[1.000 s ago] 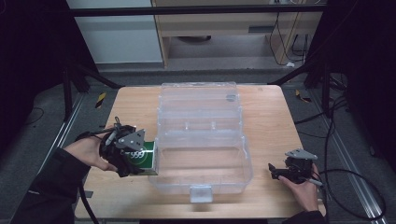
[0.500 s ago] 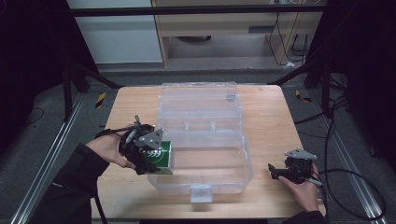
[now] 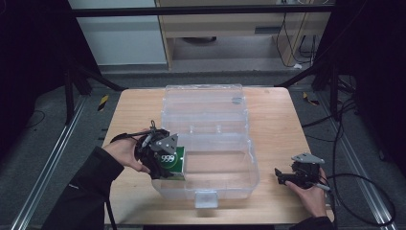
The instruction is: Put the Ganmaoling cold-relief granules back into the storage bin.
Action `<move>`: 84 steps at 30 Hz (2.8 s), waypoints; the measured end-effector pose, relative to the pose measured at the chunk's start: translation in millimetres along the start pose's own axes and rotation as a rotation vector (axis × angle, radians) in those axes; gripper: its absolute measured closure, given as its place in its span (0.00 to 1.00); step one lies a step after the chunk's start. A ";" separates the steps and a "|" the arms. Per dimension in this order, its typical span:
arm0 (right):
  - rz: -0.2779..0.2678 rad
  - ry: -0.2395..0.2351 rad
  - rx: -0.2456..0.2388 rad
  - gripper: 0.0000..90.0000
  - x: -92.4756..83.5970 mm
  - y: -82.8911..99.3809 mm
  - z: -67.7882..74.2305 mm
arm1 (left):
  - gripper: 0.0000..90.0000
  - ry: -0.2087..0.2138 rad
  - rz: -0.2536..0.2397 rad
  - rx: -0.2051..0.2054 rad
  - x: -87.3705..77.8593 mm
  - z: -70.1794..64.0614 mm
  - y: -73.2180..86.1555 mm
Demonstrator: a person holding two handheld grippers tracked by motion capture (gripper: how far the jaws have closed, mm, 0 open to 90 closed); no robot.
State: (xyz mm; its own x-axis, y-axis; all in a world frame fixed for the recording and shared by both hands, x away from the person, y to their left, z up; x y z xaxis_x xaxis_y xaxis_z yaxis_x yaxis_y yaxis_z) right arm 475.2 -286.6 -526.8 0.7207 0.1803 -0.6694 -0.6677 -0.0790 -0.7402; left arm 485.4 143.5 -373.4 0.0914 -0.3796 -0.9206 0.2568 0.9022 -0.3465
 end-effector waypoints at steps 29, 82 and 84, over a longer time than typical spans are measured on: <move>0.017 -0.004 -0.015 0.01 1.8 1.5 1.9 | 0.17 0.043 0.021 -0.041 39.7 0.3 12.7; 0.029 -0.007 -0.038 0.01 3.6 2.8 3.8 | 0.15 0.061 0.031 -0.032 56.9 -5.4 17.4; 0.028 -0.007 -0.038 0.01 3.6 2.7 3.7 | 0.15 0.053 0.026 -0.041 54.6 -4.7 19.2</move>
State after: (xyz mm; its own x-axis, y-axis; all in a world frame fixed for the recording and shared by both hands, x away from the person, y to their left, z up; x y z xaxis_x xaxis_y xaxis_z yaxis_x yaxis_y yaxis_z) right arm 475.3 -282.5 -530.9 0.7007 0.1841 -0.6893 -0.6799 -0.1209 -0.7233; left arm 490.8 141.1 -431.2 0.0464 -0.3458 -0.9372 0.2158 0.9195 -0.3286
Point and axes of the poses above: each handheld gripper's, and its own axes: x roughly forward along the jaws, y roughly out of its underside, z roughly to its left, the point moved 4 cm from there along x, roughly forward along the jaws, and after that the axes turned 10 degrees about x, right-handed, at the moved point
